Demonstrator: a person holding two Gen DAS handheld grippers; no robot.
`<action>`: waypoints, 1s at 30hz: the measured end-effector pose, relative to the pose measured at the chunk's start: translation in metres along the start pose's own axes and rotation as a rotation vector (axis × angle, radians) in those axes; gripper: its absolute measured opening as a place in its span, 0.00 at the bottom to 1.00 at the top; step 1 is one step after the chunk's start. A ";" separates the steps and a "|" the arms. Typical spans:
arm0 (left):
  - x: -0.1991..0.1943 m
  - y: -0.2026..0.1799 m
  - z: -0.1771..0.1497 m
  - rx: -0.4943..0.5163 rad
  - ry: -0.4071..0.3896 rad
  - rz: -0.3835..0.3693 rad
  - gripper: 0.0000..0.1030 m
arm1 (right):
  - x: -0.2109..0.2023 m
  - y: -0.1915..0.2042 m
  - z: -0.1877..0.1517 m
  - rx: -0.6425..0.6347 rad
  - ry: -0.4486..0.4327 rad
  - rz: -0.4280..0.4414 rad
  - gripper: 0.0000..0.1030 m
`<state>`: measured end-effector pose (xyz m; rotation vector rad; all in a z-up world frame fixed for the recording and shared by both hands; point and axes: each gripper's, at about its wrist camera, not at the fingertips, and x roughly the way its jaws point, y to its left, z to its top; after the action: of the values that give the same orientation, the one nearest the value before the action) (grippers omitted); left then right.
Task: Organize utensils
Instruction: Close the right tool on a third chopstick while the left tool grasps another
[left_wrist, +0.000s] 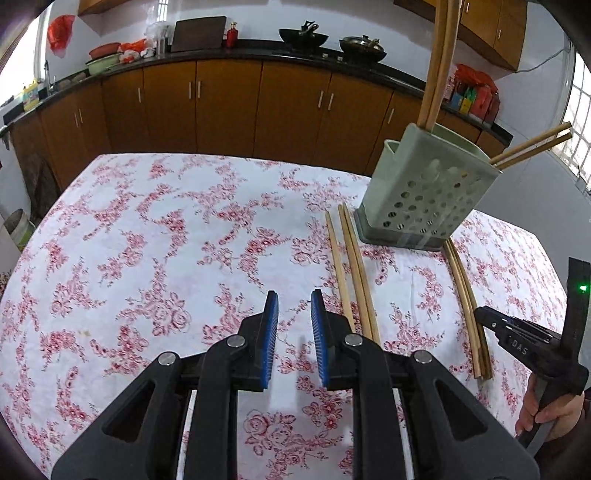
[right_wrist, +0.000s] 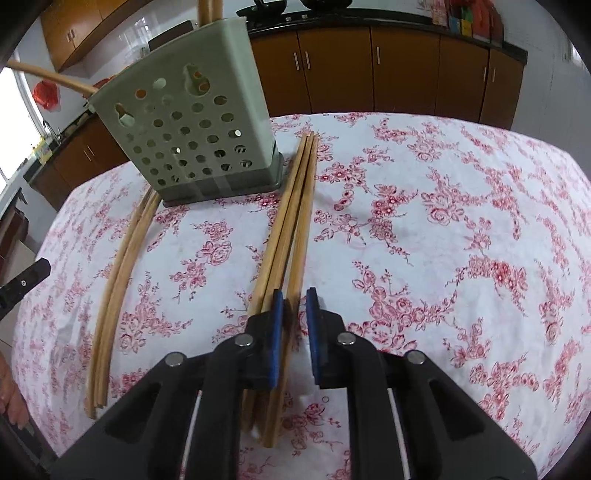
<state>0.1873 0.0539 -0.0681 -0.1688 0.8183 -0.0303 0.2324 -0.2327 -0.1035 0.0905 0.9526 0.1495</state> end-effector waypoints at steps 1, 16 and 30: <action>0.001 -0.001 0.000 0.000 0.002 -0.006 0.19 | 0.000 -0.001 0.000 0.001 -0.001 -0.002 0.09; 0.017 -0.030 -0.027 0.056 0.081 -0.124 0.19 | -0.015 -0.076 -0.006 0.165 -0.045 -0.156 0.08; 0.034 -0.044 -0.040 0.099 0.129 -0.062 0.18 | -0.014 -0.076 -0.012 0.145 -0.051 -0.161 0.08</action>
<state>0.1826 0.0023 -0.1126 -0.0999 0.9383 -0.1412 0.2213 -0.3097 -0.1098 0.1496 0.9154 -0.0702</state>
